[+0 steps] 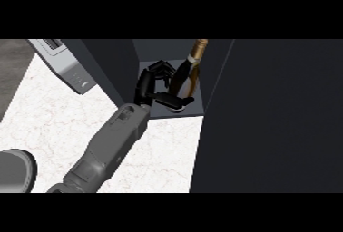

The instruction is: Pick up the wine, place it into the cabinet and close the cabinet

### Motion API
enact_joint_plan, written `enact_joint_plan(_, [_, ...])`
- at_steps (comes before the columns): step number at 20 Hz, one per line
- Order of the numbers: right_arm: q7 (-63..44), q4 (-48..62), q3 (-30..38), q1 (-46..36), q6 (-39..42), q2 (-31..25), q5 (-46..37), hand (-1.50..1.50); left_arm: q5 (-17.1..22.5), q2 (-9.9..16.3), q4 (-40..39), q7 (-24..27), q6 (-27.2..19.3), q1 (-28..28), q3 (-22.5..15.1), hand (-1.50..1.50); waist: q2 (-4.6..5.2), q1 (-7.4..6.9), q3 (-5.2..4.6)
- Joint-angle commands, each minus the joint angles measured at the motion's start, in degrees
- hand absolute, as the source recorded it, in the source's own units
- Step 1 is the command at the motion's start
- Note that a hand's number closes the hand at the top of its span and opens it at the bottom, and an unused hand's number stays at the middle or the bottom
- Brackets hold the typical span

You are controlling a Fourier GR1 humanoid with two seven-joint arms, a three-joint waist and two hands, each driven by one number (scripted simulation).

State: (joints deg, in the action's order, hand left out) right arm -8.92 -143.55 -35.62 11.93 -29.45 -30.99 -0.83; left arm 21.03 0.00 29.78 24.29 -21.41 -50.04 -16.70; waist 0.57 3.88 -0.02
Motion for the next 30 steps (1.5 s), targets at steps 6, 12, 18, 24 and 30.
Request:
enact_joint_plan(6, [-1.9,-9.7,-1.8,3.7,1.2,-0.6,2.7,-1.50,4.4,0.0,-11.0,1.5,-0.6,-6.2,4.5,1.50,0.56,1.42,-0.10])
enact_joint_plan(12, [0.3,-7.5,-0.3,3.6,2.3,-0.6,4.3,-1.50,5.1,0.0,-16.6,0.9,-0.6,-11.6,7.0,1.50,1.18,2.21,-0.04])
enact_joint_plan(18, [1.1,-8.6,0.0,4.8,3.6,-1.3,4.8,-1.50,4.7,2.6,-19.7,5.2,-0.2,-11.8,8.5,1.50,1.24,2.23,-0.06])
enact_joint_plan(24, [2.5,-7.6,-0.9,5.3,4.6,-1.1,4.9,-1.50,2.6,3.0,-22.9,4.5,-4.2,-16.2,7.5,-1.50,1.30,2.81,-0.03])
enact_joint_plan(30, [3.7,-8.0,-1.7,5.9,5.5,-1.2,4.6,-1.50,1.2,4.3,-25.0,8.2,-7.5,-15.1,7.1,-1.50,1.54,3.33,-0.10])
